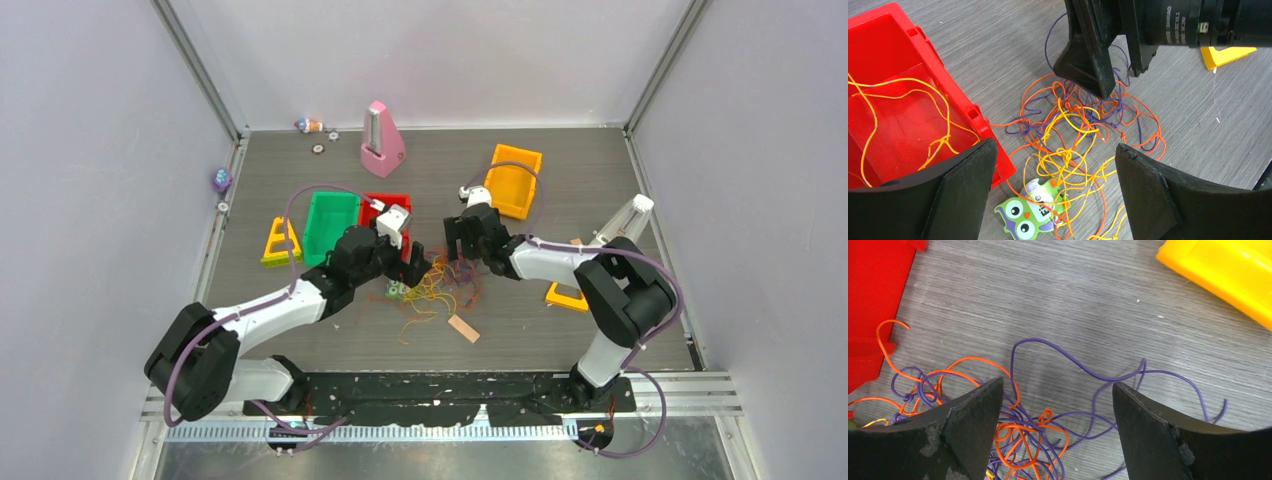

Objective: Untangle the cables
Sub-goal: Untie the cable.

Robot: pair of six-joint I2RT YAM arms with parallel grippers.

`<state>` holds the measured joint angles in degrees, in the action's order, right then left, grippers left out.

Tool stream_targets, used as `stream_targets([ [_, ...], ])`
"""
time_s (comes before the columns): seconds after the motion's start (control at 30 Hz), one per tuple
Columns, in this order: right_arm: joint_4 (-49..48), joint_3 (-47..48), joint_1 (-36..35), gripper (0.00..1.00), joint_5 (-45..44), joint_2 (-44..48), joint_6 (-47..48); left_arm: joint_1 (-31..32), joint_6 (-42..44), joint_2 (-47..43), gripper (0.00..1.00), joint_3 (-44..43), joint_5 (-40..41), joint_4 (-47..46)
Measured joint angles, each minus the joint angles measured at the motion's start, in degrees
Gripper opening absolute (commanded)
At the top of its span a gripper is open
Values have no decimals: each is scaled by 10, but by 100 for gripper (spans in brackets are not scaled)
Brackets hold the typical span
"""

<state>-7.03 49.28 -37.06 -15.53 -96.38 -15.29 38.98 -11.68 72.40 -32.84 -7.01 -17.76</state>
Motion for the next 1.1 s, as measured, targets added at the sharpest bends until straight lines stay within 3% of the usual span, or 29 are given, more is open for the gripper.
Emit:
stream_targets([
  [0.2,9,13,0,83,29,-24,-8,0,0,28,89,-31,5,26],
  [0.27,13,23,0,74,40,-37,-12,0,0,30,89,-32,5,36],
  [0.33,18,35,0,57,48,-51,-15,0,0,36,89,-37,5,46],
  [0.37,22,41,0,40,52,-58,-15,0,0,38,89,-39,5,49],
  [0.43,25,48,0,19,54,-62,-14,0,0,43,89,-44,5,56],
  [0.5,28,49,0,7,53,-61,-15,0,0,47,89,-47,5,60],
  [0.67,14,21,0,6,48,-34,-14,0,0,64,89,-60,-3,73],
  [0.93,-64,-77,0,6,42,102,-14,0,-1,157,85,-137,-47,121],
  [1.1,-99,-101,0,6,47,118,-15,0,-4,205,73,-169,-72,143],
])
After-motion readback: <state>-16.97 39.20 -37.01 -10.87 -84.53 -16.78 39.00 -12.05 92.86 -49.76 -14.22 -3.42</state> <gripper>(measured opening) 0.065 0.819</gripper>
